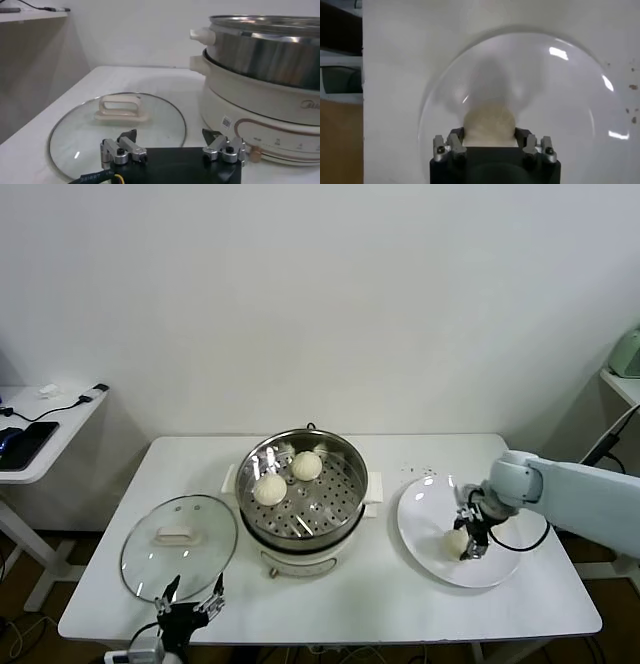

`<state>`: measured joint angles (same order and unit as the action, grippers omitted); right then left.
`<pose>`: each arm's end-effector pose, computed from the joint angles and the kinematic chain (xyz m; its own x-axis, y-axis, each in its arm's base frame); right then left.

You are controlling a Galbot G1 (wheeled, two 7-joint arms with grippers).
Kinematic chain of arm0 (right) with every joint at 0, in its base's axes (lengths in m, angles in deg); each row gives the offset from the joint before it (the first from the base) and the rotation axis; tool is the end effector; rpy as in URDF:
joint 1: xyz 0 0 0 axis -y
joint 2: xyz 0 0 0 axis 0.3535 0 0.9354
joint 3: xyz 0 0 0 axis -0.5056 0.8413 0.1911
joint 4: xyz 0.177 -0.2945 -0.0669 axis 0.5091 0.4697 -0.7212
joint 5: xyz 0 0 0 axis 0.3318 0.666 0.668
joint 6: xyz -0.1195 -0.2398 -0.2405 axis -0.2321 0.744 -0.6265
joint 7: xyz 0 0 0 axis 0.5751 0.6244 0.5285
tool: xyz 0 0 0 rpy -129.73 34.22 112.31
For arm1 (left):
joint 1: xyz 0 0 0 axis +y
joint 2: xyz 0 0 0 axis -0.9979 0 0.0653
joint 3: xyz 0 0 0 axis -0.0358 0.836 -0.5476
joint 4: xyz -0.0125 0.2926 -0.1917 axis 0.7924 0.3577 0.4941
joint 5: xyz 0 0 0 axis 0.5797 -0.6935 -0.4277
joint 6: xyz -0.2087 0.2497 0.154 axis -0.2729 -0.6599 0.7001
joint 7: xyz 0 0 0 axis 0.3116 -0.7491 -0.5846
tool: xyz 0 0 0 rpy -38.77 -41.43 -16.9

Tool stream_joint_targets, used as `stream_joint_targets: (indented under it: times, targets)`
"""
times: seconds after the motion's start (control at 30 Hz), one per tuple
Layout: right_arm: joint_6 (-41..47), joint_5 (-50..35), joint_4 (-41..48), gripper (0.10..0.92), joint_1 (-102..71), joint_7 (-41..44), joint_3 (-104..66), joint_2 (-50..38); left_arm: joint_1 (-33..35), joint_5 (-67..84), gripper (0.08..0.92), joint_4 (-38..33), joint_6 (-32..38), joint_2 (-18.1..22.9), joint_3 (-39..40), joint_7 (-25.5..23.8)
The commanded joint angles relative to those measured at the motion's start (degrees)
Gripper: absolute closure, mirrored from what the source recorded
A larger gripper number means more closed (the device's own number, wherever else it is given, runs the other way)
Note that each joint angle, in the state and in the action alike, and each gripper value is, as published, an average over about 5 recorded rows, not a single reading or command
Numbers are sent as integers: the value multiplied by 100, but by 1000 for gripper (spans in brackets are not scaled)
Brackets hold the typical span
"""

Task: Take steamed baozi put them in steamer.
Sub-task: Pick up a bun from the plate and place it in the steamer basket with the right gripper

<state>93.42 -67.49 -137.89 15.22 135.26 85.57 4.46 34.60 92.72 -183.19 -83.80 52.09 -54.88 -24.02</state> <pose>0.4904 -0.1391 -0.1985 -0.0796 -0.0894 0.9928 -0.9968 0.0005 -0.0798 0.1335 0.0477 -0.3562 -0.9035 -0.0492 0.4258 -0.0659 0.9975 -0.0246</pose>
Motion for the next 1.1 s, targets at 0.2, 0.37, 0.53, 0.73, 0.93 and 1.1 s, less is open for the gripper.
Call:
stream_joint_targets:
  times: [0.2,0.37,0.53,0.73,0.93,1.1]
  targets:
    - [-1177,-778,205,355,3303,1066,1476,1135,57,-47,177,-133,-18,16,12,-3]
    - [-2170,-1016,417,355,3875,1423,1013,2159,105,-55,177,-166,-11,16,19,0]
    - [-2857,-1188,-103,355,3803,1593,538,3051,113,-61,177,-163,-9,23,5,4]
    - [-3887,-162,-514,355,2996,1515,338,3736,142,-57,177,-131,-5,4,-36,4]
    - [-4659,836,29,355,2103,1328,225,4112,149,-56,177,-91,-5,5,-55,10]
    - [-4722,1118,383,355,1500,1210,129,4333,157,-57,177,-87,-12,29,-54,11]
